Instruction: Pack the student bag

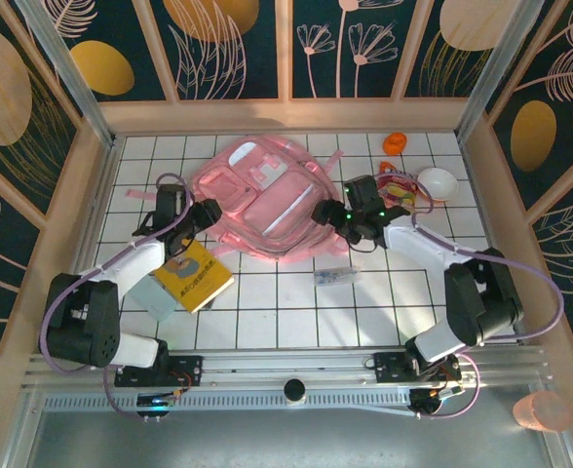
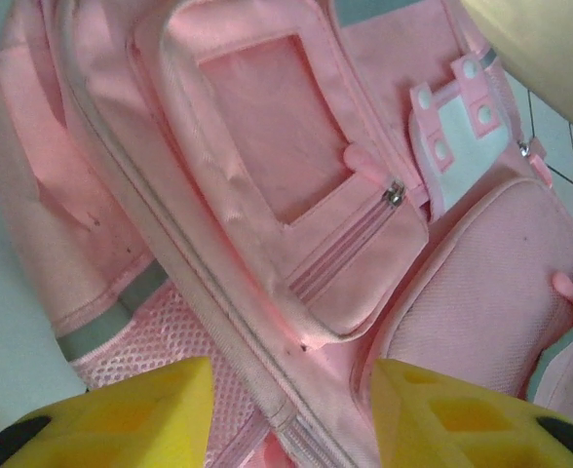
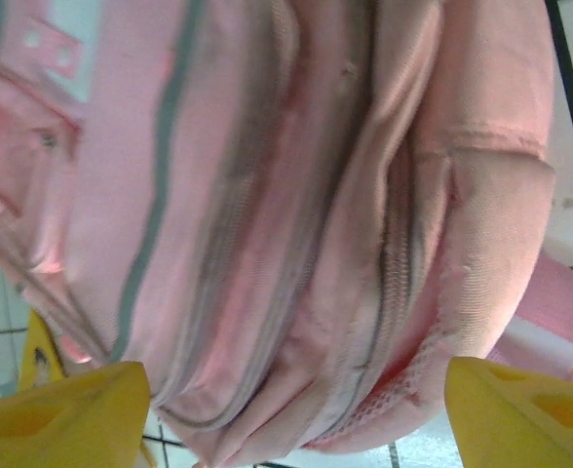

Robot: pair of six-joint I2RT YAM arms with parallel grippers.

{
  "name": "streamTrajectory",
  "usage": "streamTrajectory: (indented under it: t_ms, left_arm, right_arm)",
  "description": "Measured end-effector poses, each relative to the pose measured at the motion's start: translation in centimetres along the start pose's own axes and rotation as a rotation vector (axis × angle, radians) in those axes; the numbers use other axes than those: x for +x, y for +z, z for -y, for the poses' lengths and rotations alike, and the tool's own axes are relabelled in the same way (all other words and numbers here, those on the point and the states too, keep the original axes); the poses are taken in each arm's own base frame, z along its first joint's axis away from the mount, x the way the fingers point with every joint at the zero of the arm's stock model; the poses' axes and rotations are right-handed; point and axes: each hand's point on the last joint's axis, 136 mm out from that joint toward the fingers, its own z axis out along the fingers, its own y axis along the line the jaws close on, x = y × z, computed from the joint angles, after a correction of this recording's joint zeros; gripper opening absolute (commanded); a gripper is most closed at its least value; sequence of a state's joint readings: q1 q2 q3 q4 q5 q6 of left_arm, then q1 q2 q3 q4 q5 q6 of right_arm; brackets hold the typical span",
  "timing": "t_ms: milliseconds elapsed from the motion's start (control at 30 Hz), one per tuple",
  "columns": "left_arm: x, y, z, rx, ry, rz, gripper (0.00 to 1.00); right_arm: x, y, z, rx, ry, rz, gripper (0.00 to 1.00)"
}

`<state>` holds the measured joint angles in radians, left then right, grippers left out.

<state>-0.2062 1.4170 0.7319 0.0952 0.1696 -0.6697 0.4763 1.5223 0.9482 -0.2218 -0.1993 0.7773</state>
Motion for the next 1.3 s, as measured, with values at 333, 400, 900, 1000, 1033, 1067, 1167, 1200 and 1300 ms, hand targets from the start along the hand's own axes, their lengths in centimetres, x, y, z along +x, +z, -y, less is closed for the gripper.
streamTrajectory:
  t_ms: [333, 400, 900, 1000, 1033, 1067, 1167, 1200, 1300]
  left_arm:
    - [2.8, 3.0, -1.4, 0.003, -0.031, -0.093, 0.3]
    - [3.1, 3.6, -1.7, -0.001, -0.032, -0.103, 0.28]
    - [0.0, 8.5, -2.2, -0.044, 0.061, -0.048, 0.29]
    - [-0.3, 8.8, -1.9, -0.031, 0.07, -0.039, 0.3]
    - [-0.3, 8.9, -1.8, -0.028, 0.075, -0.037, 0.31]
    - [-0.4, 8.9, -1.8, -0.027, 0.079, -0.036, 0.31]
    - [-0.5, 9.1, -1.7, -0.025, 0.085, -0.036, 0.31]
    - [-0.6, 9.3, -1.6, -0.023, 0.085, -0.036, 0.31]
    - [-0.8, 9.7, -1.4, -0.015, 0.087, -0.035, 0.32]
  right_arm:
    - [1.6, 2.5, 2.2, 0.049, 0.133, -0.036, 0.21]
    - [2.5, 2.8, 2.2, 0.037, 0.139, -0.043, 0.15]
    - [12.5, 3.1, -3.8, -0.081, 0.079, -0.162, 0.06]
    - [13.4, 3.0, -4.4, -0.097, 0.086, -0.188, 0.07]
    - [13.6, 3.0, -4.5, -0.103, 0.089, -0.197, 0.07]
    - [13.7, 3.0, -4.6, -0.106, 0.094, -0.203, 0.08]
    - [14.3, 3.1, -4.9, -0.11, 0.098, -0.225, 0.1]
    - [14.5, 3.1, -5.1, -0.113, 0.099, -0.231, 0.11]
    - [14.9, 3.0, -5.6, -0.122, 0.107, -0.245, 0.19]
